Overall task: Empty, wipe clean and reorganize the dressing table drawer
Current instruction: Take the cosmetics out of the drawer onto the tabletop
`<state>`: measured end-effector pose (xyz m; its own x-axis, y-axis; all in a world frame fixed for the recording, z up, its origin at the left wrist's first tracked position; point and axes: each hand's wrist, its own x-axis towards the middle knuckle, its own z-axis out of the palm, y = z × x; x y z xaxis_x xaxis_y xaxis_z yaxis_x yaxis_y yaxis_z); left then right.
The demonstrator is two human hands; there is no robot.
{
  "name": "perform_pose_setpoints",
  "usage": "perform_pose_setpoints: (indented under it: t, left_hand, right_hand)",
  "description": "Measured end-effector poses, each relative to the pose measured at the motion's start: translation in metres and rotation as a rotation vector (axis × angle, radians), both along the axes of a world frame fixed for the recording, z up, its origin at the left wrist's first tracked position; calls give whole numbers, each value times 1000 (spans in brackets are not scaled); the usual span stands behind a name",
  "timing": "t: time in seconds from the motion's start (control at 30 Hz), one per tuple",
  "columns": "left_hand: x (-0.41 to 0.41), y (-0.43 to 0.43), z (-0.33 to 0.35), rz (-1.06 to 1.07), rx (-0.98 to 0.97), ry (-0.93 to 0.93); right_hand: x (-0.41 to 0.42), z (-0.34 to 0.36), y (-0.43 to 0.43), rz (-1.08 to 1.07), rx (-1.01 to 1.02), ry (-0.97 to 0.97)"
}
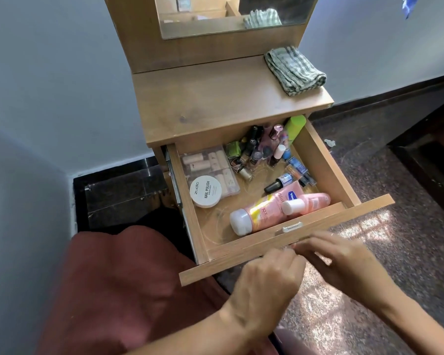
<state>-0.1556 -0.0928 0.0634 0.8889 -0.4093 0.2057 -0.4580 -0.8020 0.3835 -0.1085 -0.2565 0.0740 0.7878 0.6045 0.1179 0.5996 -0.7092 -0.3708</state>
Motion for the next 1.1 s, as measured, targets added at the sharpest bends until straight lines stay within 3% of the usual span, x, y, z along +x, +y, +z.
perform_pose_setpoints:
  t: [0.2, 0.37, 0.53, 0.83, 1.1]
  left_hand:
    - [55, 26, 22, 199, -222, 235]
    - [89, 48, -14, 257, -47, 476]
    - [95, 55, -32, 264, -9, 640]
    - [92, 49, -37, 310, -67, 728]
    - [96, 55, -29, 391, -231, 787]
  right_hand:
    - [56, 20, 4, -123, 135, 101]
    - [104, 3, 2, -174, -184, 269]
    - [121, -12, 0, -132, -416, 435]
    - [122, -16, -4, -156, -398, 460]
    - [125, -13, 1, -126, -419, 496]
